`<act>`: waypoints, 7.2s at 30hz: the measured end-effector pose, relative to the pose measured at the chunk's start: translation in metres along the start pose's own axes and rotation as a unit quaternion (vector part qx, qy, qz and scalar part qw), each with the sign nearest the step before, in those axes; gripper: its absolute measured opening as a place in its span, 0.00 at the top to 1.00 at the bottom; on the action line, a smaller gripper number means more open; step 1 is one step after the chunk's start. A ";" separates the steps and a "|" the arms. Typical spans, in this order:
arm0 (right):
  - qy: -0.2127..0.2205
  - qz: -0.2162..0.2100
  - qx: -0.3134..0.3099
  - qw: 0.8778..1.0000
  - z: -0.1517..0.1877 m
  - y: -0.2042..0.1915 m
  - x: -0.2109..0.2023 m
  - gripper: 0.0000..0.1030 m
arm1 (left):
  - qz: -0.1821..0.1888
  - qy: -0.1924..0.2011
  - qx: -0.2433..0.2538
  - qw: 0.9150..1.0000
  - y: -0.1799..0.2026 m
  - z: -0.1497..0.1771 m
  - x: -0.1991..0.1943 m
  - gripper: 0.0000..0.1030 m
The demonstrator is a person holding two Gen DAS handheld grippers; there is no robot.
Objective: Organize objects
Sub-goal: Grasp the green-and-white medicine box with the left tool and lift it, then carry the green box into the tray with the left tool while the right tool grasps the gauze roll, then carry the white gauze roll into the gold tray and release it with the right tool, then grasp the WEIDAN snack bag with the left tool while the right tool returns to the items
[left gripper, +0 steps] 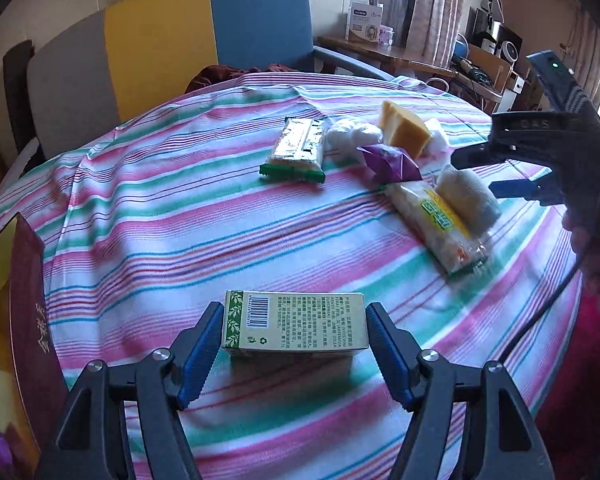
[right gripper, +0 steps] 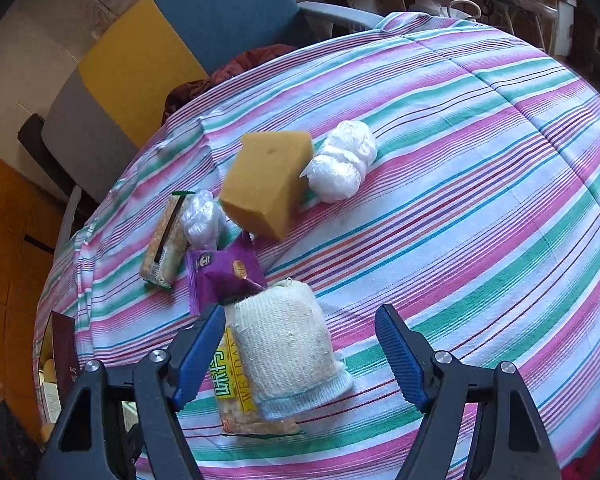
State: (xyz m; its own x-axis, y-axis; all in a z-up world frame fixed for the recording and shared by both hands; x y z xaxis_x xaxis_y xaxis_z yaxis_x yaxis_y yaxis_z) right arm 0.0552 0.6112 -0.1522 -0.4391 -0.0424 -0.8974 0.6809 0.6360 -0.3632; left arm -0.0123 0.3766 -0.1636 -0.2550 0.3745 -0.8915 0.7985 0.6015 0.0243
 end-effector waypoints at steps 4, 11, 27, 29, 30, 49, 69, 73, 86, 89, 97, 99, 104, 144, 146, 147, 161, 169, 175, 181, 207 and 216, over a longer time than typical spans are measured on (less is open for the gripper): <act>-0.011 0.003 -0.005 1.000 0.003 -0.001 0.006 0.24 | 0.004 0.000 -0.008 1.000 -0.002 0.006 -0.004 0.30; -0.029 0.008 -0.011 0.999 0.007 -0.001 0.017 0.24 | 0.006 0.007 -0.015 1.000 -0.003 0.014 -0.014 0.30; -0.021 0.064 -0.116 0.991 0.018 -0.022 0.022 0.51 | -0.006 0.060 -0.118 0.991 -0.084 0.030 -0.096 0.30; -0.019 0.069 -0.120 0.990 0.018 -0.023 0.023 0.51 | -0.019 0.063 -0.151 0.986 -0.115 0.038 -0.106 0.30; -0.017 0.071 -0.122 0.990 0.018 -0.023 0.023 0.51 | -0.025 0.063 -0.168 0.984 -0.129 0.042 -0.110 0.30; -0.007 0.097 -0.148 0.984 0.018 -0.025 0.025 0.51 | -0.146 0.025 -0.290 0.945 -0.323 0.075 -0.099 0.30; -0.004 0.107 -0.159 0.981 0.016 -0.026 0.028 0.50 | -0.176 -0.029 -0.297 0.938 -0.386 0.040 -0.033 0.30; -0.003 0.109 -0.161 0.981 0.016 -0.027 0.029 0.50 | -0.185 -0.035 -0.307 0.933 -0.398 0.038 -0.021 0.29; -0.003 0.110 -0.162 0.981 0.016 -0.025 0.028 0.50 | -0.180 -0.024 -0.320 0.930 -0.399 0.041 -0.033 0.20; -0.002 0.110 -0.162 0.981 0.016 -0.025 0.028 0.50 | -0.182 -0.009 -0.310 0.933 -0.386 0.041 -0.050 0.20; 0.000 0.116 -0.168 0.979 0.016 -0.024 0.027 0.50 | -0.184 0.036 -0.270 0.944 -0.318 0.061 -0.104 0.20; 0.001 0.117 -0.169 0.979 0.018 -0.024 0.025 0.50 | -0.183 0.046 -0.261 0.947 -0.298 0.066 -0.115 0.20; 0.005 0.123 -0.172 0.977 0.020 -0.025 0.024 0.50 | -0.193 0.071 -0.253 0.945 -0.265 0.080 -0.142 0.20; 0.059 0.074 -0.182 0.979 0.026 -0.093 -0.014 0.51 | -0.166 0.082 -0.292 0.938 -0.255 0.143 -0.170 0.20; 0.056 0.050 -0.197 0.978 0.035 -0.119 -0.016 0.51 | -0.166 0.081 -0.294 0.938 -0.257 0.146 -0.170 0.20; 0.053 0.038 -0.208 0.976 0.040 -0.135 -0.017 0.51 | -0.165 0.080 -0.295 0.938 -0.257 0.147 -0.169 0.20; -0.047 -0.126 -0.355 0.925 0.163 -0.373 0.020 0.51 | -0.172 0.074 -0.326 0.927 -0.283 0.177 -0.175 0.21; -0.128 -0.141 -0.361 0.913 0.218 -0.448 0.080 0.51 | -0.170 0.070 -0.383 0.905 -0.315 0.214 -0.186 0.26; -0.171 -0.131 -0.325 0.921 0.234 -0.484 0.132 0.50 | -0.162 0.072 -0.413 0.893 -0.333 0.233 -0.189 0.29; -0.203 -0.153 -0.294 0.921 0.241 -0.506 0.157 0.43 | -0.178 0.066 -0.404 0.895 -0.333 0.234 -0.188 0.29; -0.074 -0.152 -0.398 0.901 0.235 -0.431 0.061 0.29 | -0.186 0.087 -0.348 0.915 -0.293 0.201 -0.204 0.31; -0.021 -0.099 -0.383 0.918 0.192 -0.344 0.031 0.27 | -0.160 0.077 -0.312 0.933 -0.264 0.177 -0.191 0.32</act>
State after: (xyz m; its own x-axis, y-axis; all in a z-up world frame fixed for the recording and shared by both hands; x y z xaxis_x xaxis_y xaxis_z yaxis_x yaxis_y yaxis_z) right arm -0.0801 0.2431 -0.1026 -0.4753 -0.2348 -0.8479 -0.0291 0.9674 -0.2516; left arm -0.0775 0.0216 -0.0803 -0.5394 0.1742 -0.8238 0.2074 0.9757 0.0705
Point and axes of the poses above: each gripper's, at about its wrist camera, not at the fingertips, and x roughly the way its jaws point, y to its right, z to its underside, the point moved 9 cm from there along x, roughly the way its jaws point, and after that the axes turned 9 degrees about -y, right-handed, at the moved point
